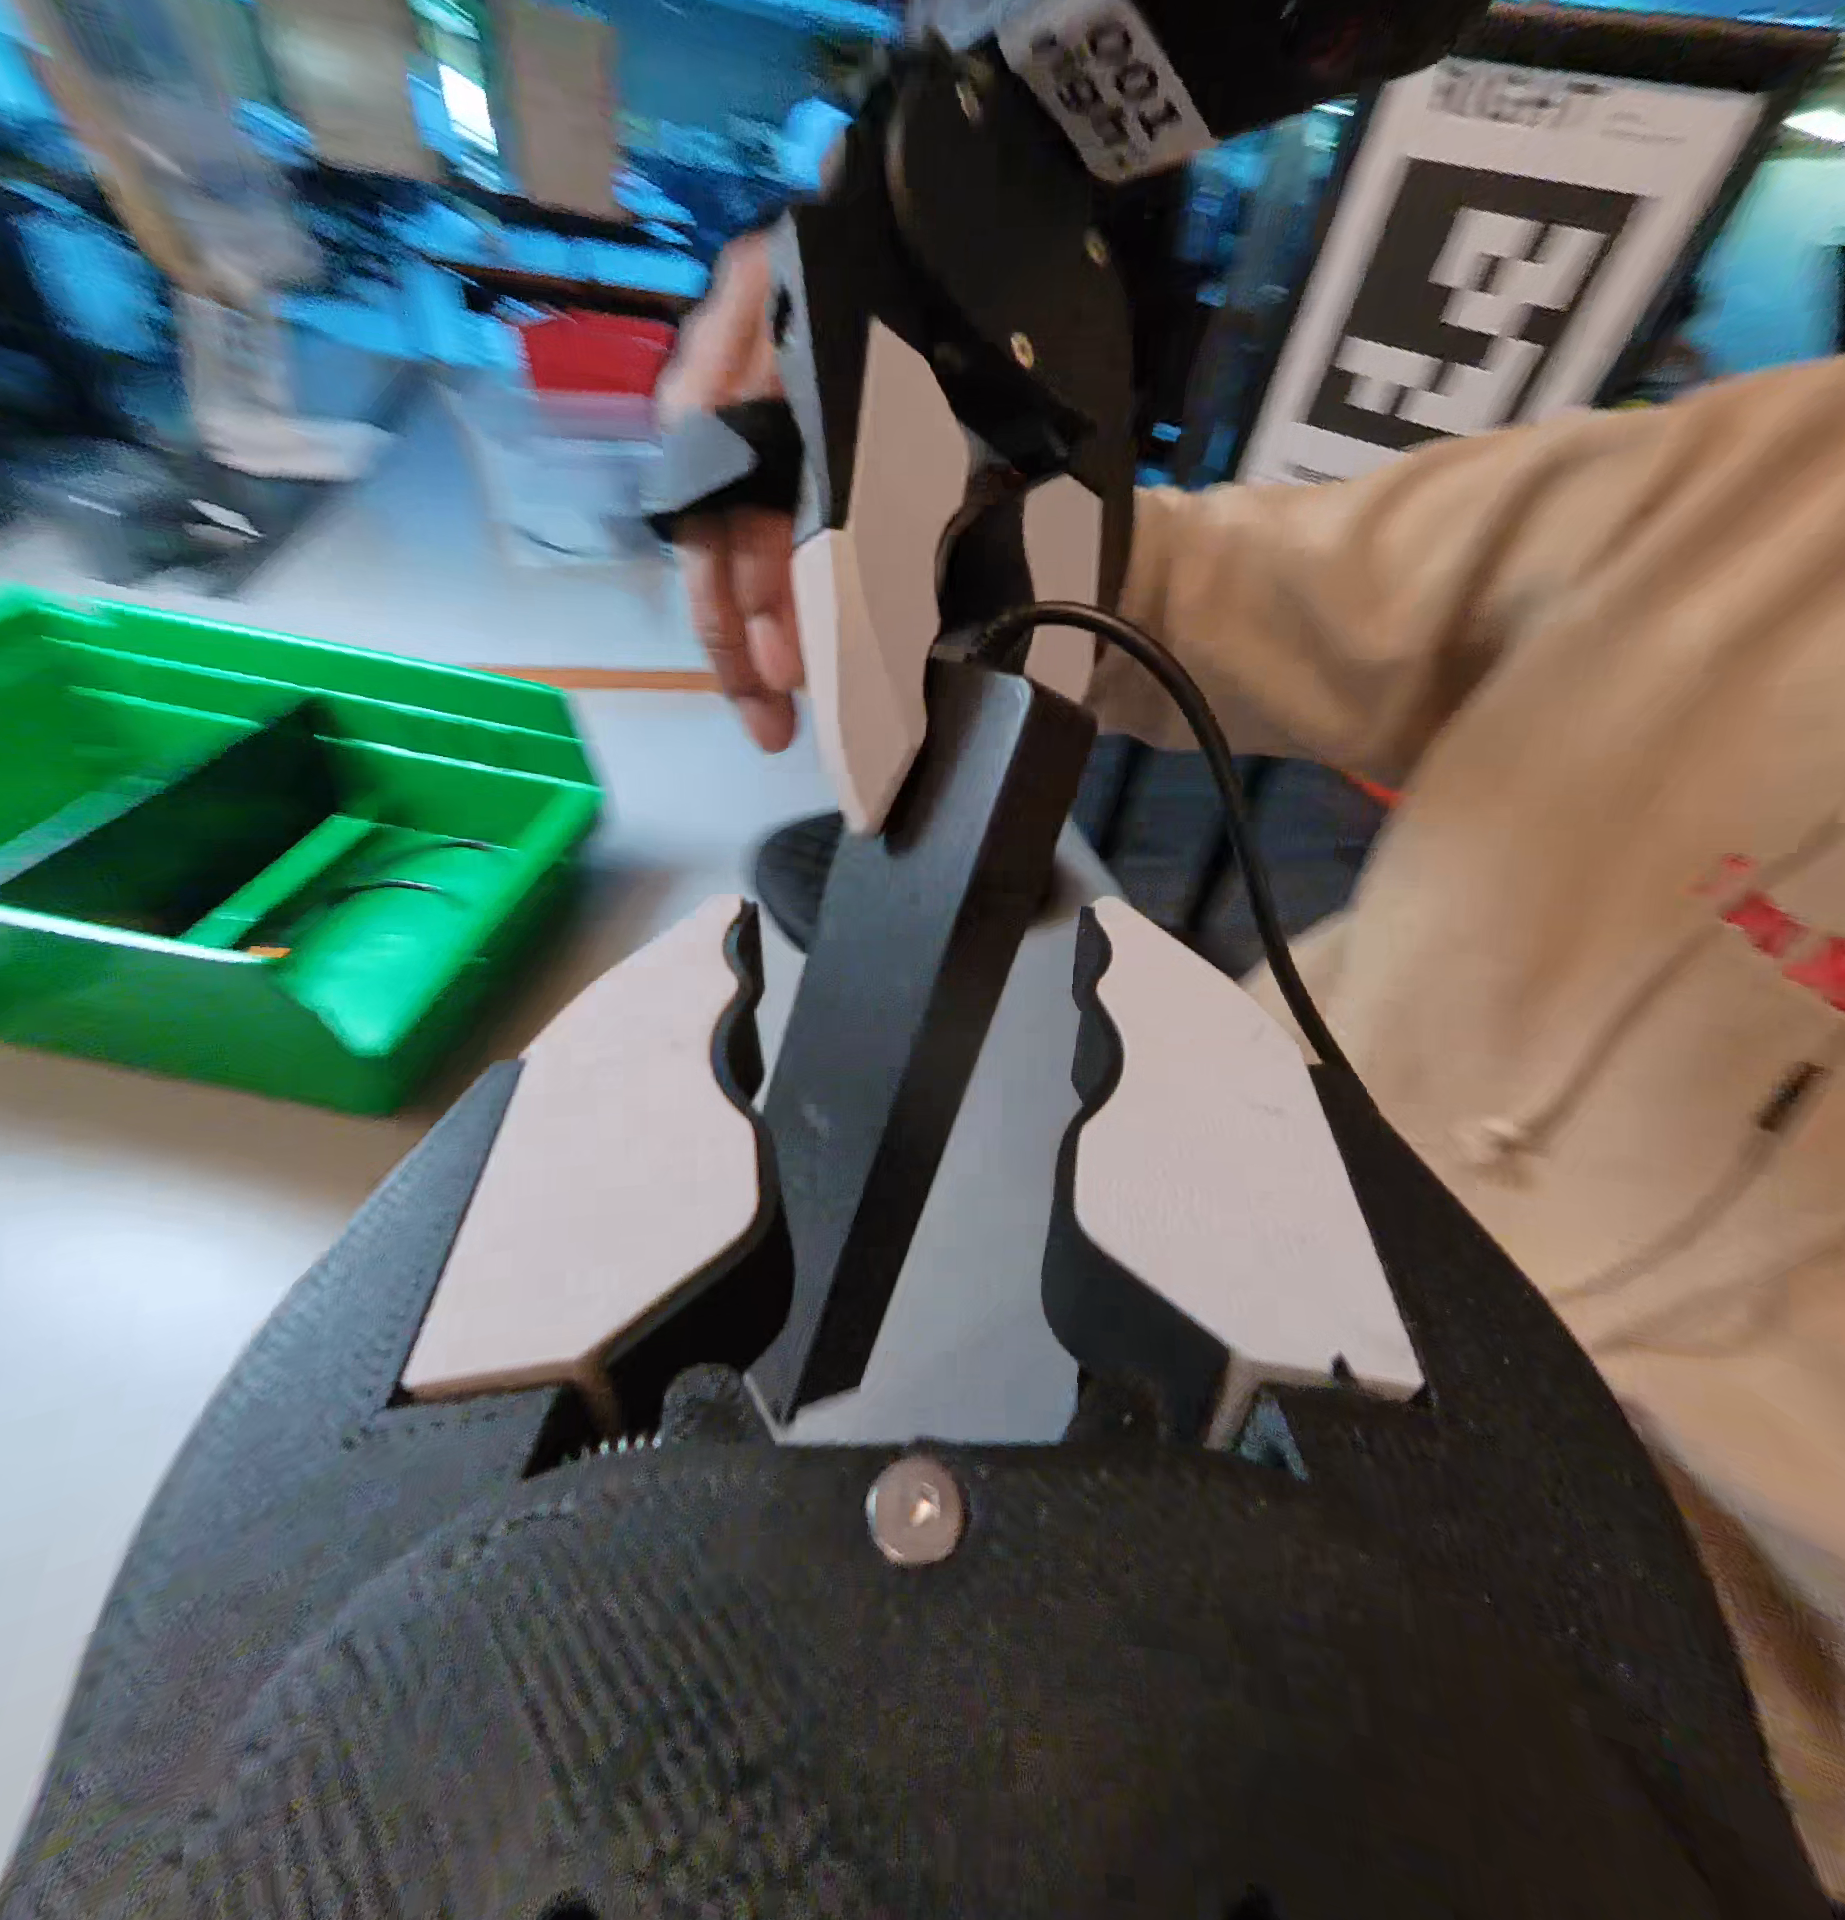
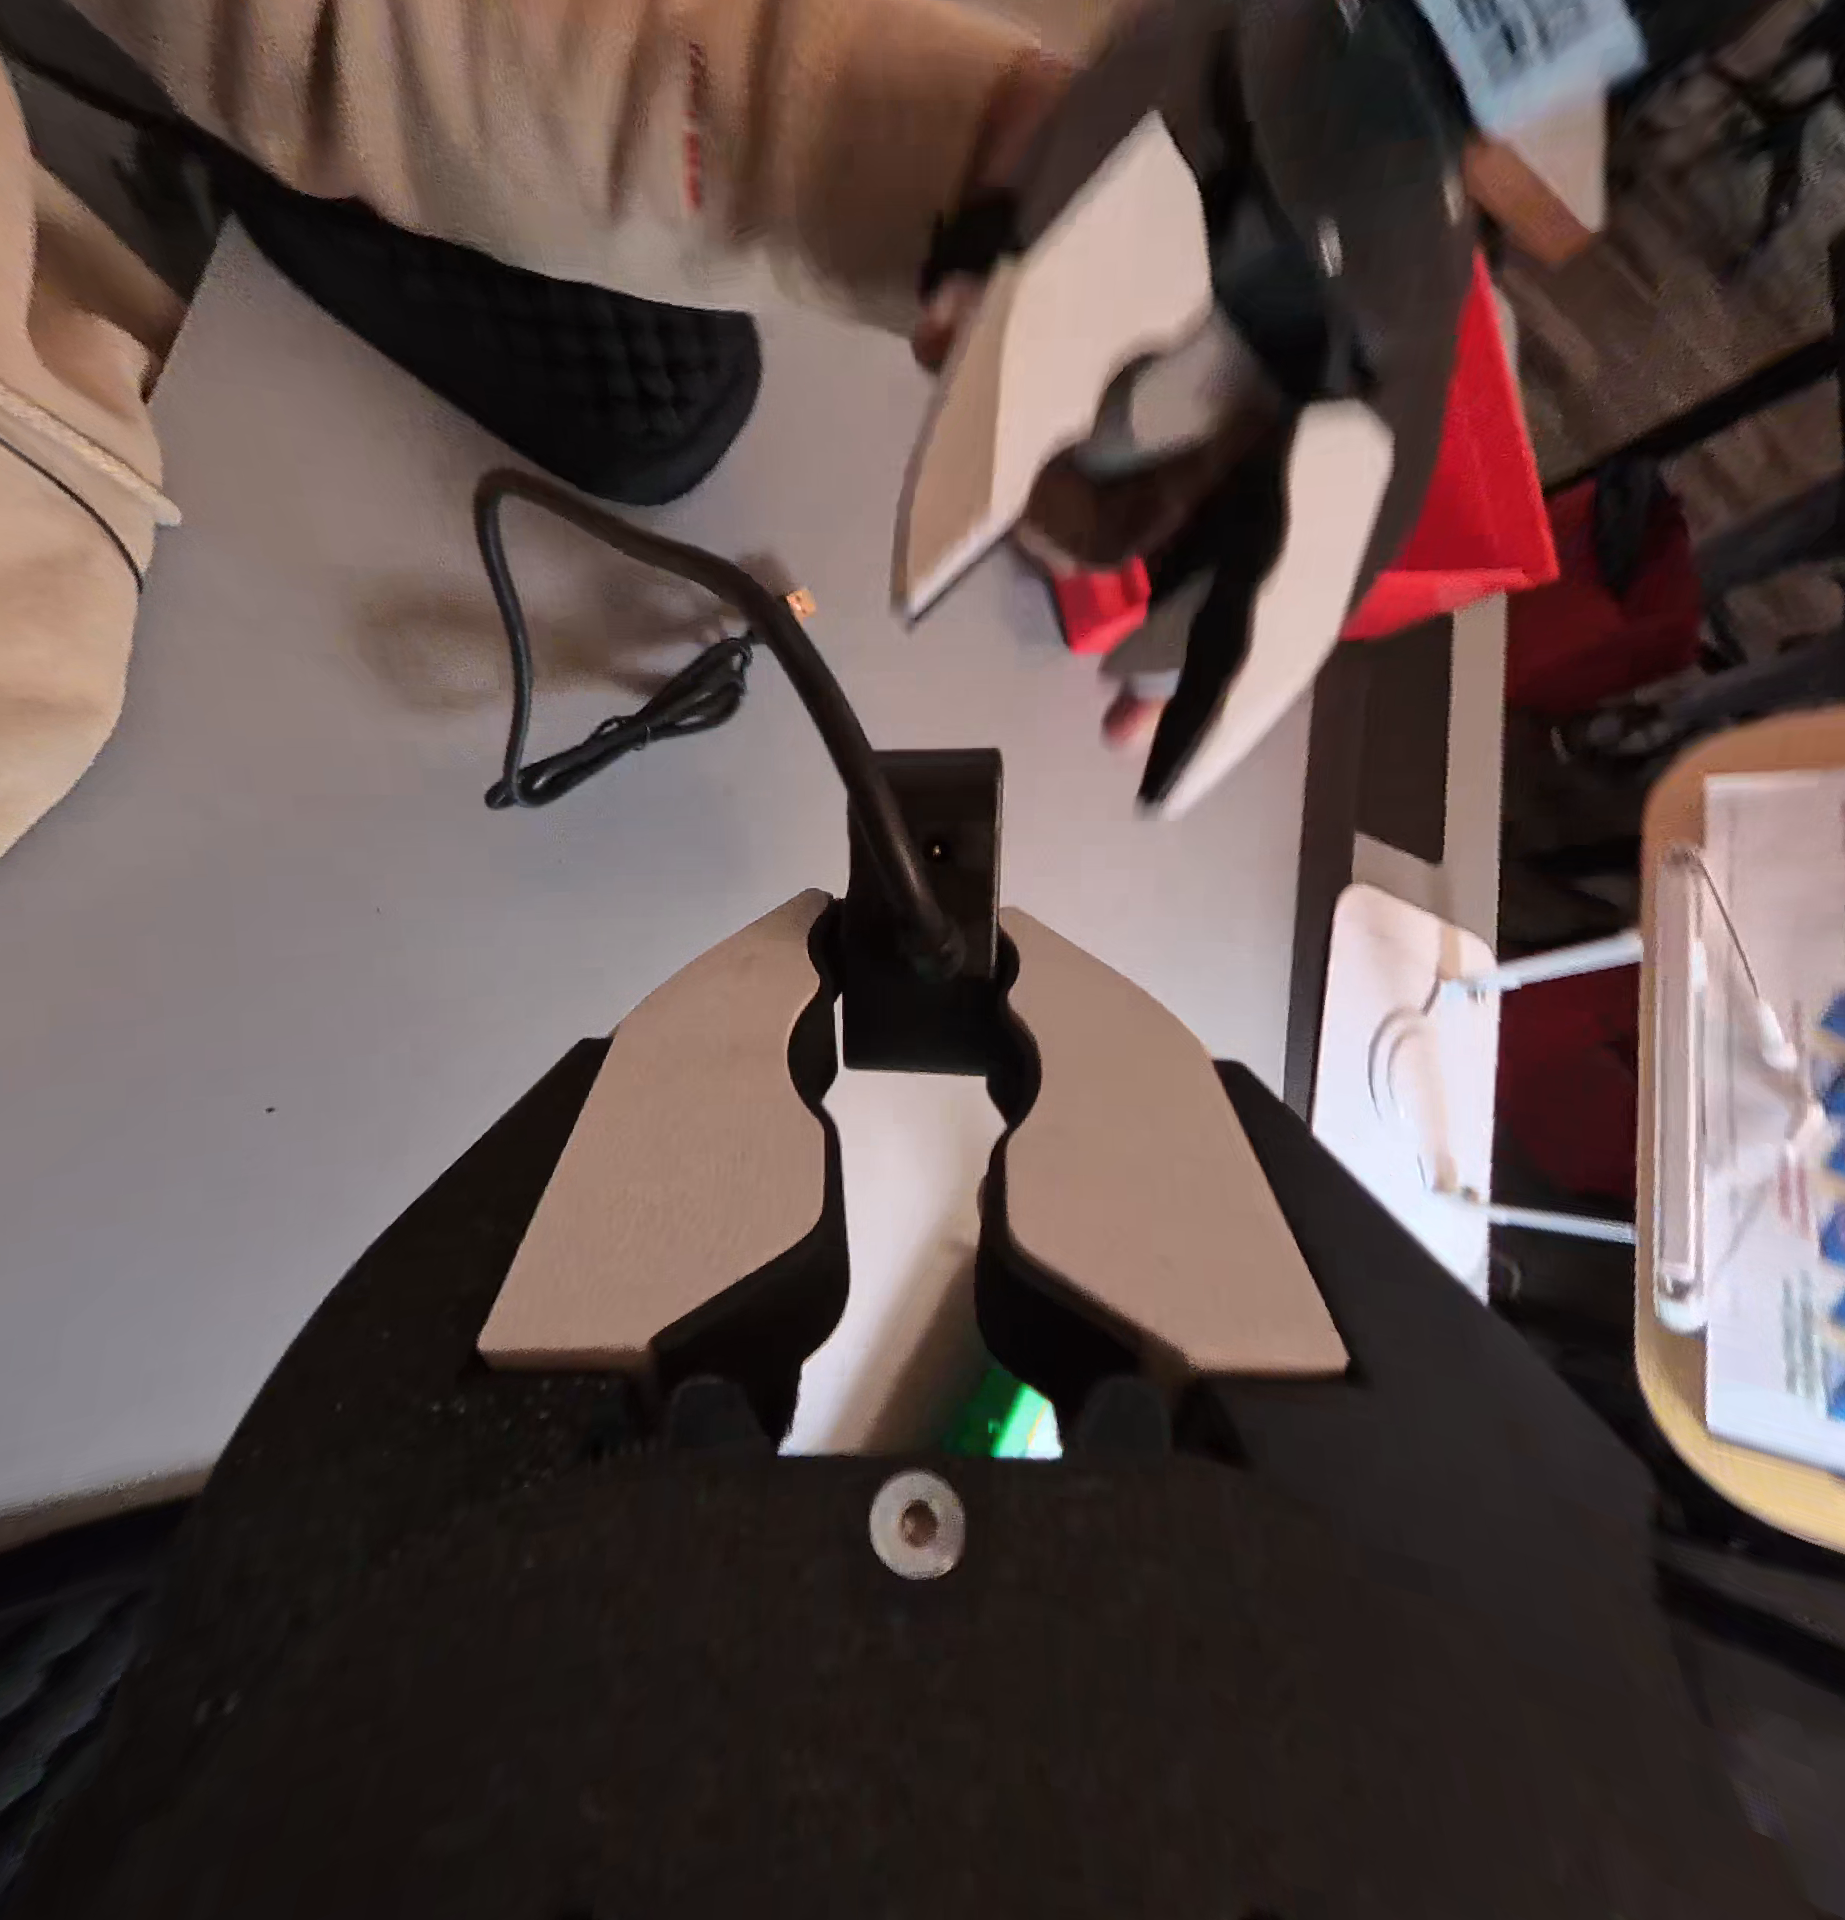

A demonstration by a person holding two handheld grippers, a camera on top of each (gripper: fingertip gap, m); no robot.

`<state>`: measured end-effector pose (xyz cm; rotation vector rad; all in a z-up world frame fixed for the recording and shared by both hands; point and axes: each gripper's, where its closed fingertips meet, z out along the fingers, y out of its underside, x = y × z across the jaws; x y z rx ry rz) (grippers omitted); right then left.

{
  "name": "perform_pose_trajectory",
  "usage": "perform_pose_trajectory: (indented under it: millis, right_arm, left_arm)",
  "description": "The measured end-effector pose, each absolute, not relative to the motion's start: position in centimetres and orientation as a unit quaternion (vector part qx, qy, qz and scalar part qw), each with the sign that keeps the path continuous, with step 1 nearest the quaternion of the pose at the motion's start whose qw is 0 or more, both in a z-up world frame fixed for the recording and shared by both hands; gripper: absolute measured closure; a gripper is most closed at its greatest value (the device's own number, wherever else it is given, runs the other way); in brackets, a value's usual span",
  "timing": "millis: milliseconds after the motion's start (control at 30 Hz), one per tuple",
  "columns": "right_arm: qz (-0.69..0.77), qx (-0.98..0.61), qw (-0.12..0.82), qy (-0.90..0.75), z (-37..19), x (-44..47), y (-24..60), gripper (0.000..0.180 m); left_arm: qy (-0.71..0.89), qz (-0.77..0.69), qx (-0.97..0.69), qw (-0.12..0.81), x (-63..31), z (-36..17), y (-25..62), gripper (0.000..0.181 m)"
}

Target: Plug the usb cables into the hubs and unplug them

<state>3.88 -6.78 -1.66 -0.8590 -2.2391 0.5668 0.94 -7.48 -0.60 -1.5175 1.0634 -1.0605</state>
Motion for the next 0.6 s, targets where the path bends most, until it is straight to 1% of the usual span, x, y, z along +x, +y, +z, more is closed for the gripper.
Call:
perform_pose_trajectory:
  millis: [133, 267, 467, 600]
  right_arm:
    - [0.198, -0.4, 0.358, -0.82, 1.3, 6.2, -2.4, 0.155]
    - [0.177, -0.461, 0.399, -0.773, 4.7, 8.3, 1.8, 0.155]
    - [0.181, -0.538, 0.486, -0.665, 12.3, 10.5, 7.1, 0.155]
    - [0.098, -0.575, 0.539, -0.608, 16.1, 12.6, 12.8, 0.155]
  left_arm:
    - [0.387, -0.35, -0.623, 0.583, -2.4, 3.2, -6.6, 0.124]
    - [0.35, -0.322, -0.628, 0.616, -4.3, 4.4, -7.0, 0.128]
    - [0.327, -0.319, -0.652, 0.605, -5.6, 1.6, -9.1, 0.13]
    - [0.309, -0.342, -0.659, 0.594, -5.6, -1.0, -10.8, 0.132]
